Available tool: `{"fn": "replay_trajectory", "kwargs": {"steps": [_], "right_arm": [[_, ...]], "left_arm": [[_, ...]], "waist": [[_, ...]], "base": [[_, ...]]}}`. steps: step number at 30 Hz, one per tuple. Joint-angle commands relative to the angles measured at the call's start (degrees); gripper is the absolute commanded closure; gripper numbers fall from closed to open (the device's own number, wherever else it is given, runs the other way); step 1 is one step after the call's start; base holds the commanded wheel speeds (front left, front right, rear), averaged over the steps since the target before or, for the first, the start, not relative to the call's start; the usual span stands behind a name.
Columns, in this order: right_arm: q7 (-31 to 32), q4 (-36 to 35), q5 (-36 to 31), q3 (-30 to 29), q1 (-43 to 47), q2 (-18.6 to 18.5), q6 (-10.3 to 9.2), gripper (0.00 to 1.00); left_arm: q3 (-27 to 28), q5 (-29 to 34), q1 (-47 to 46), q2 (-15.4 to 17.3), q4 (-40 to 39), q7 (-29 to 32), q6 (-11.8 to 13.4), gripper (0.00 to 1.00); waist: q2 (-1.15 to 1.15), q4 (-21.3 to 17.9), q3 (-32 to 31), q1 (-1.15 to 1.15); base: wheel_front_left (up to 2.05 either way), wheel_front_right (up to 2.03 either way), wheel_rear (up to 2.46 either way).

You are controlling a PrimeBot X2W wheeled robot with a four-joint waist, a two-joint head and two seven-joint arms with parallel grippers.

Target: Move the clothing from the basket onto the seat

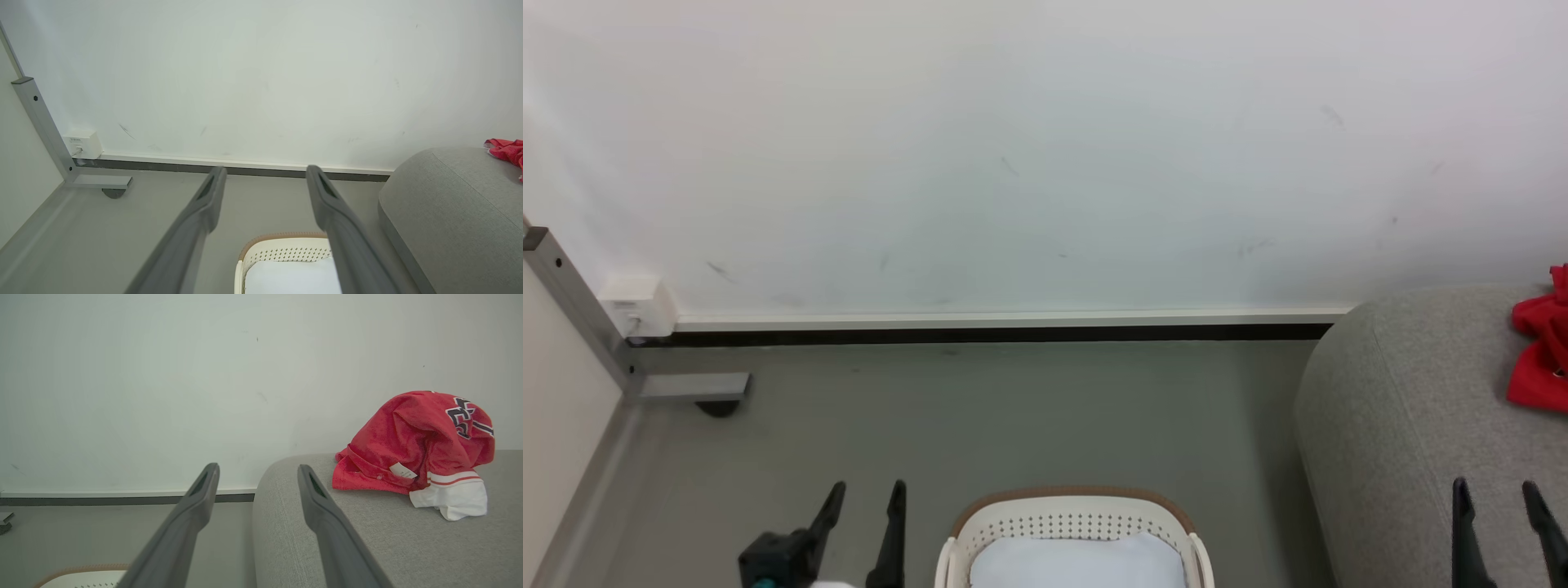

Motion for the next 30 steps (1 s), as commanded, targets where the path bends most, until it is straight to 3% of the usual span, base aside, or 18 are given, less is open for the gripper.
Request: {"fn": "replay_trajectory", "kwargs": {"steps": [1,16,30], "right_arm": [[-0.5,0.4,0.2,0.4,1.1,0.1,-0.14,0.00],[-1.4,4.1,4.2,6.1,2.1,0.1,-0.14,0.00],[-1.4,3.8,4.7,7.0,1.3,0.1,-0.14,0.00]], "left_arm": [[0.8,0.9,1.1,0.0,-0.1,-0.1,-0.3,0.00],[7.7,8.1,4.1,-4.7,-0.9,-0.1,-6.0,0.00],[11.3,11.0,3.7,-7.3,0.4,-0.1,-9.9,0.00]], "waist": [[0.00,0.5,-0.4,0.01],[0.00,2.0,-1.4,0.01],[0.00,1.7,-0.7,0.01]], "base": [[0.00,0.00,0.00],[0.00,0.00,0.00],[0.00,0.00,0.00]]}}
